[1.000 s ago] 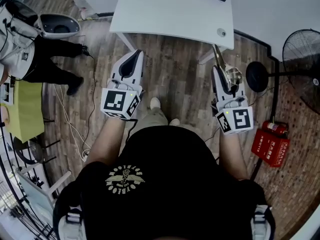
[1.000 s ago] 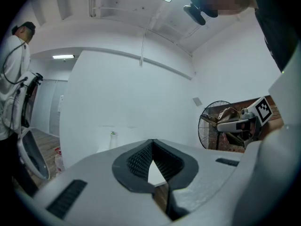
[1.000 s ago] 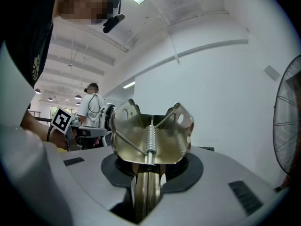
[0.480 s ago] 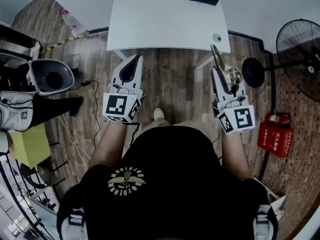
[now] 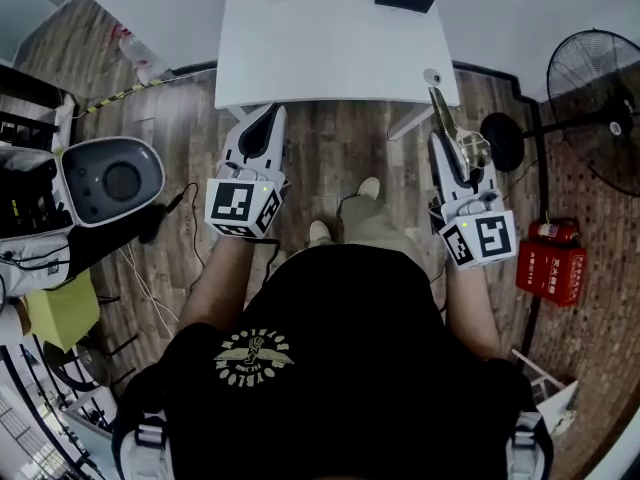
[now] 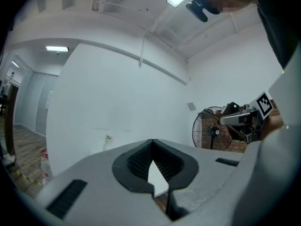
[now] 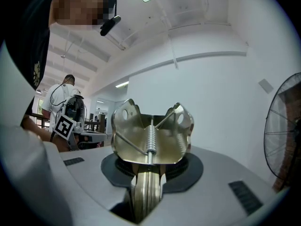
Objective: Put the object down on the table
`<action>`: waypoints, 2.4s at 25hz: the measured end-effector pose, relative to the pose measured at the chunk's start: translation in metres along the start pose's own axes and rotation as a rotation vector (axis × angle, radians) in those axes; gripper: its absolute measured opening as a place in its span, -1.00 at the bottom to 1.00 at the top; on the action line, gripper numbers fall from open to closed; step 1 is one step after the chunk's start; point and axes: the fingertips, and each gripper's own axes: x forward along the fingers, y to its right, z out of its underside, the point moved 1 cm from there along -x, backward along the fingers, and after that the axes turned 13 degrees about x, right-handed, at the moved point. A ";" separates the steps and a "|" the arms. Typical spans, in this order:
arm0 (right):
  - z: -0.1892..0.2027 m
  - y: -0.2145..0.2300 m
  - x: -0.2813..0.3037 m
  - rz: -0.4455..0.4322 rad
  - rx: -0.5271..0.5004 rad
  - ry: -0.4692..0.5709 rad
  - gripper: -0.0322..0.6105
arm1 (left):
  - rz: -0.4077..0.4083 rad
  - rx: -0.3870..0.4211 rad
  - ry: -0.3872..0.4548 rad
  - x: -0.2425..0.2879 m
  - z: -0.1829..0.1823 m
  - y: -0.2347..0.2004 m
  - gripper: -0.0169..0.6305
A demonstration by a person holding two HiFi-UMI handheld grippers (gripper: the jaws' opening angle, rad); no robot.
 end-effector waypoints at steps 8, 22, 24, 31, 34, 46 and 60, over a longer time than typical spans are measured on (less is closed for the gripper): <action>-0.006 0.009 0.016 -0.004 -0.012 0.006 -0.64 | -0.020 -0.001 0.002 0.009 -0.001 -0.013 -0.93; 0.002 0.053 0.068 -0.015 0.007 -0.019 -0.64 | -0.026 0.020 -0.049 0.060 0.016 -0.026 -0.93; 0.002 0.060 0.077 -0.021 0.014 -0.019 -0.64 | -0.029 0.019 -0.061 0.068 0.020 -0.029 -0.93; -0.002 0.078 0.101 -0.040 0.007 -0.031 -0.64 | -0.043 0.007 -0.064 0.096 0.021 -0.037 -0.93; -0.005 0.092 0.111 -0.041 0.009 -0.032 -0.64 | -0.048 0.006 -0.067 0.113 0.022 -0.038 -0.93; 0.007 0.141 0.147 -0.042 0.039 -0.067 -0.64 | -0.035 -0.003 -0.102 0.173 0.042 -0.037 -0.93; -0.014 0.203 0.196 -0.075 0.055 -0.040 -0.64 | -0.082 0.027 -0.108 0.241 0.030 -0.050 -0.93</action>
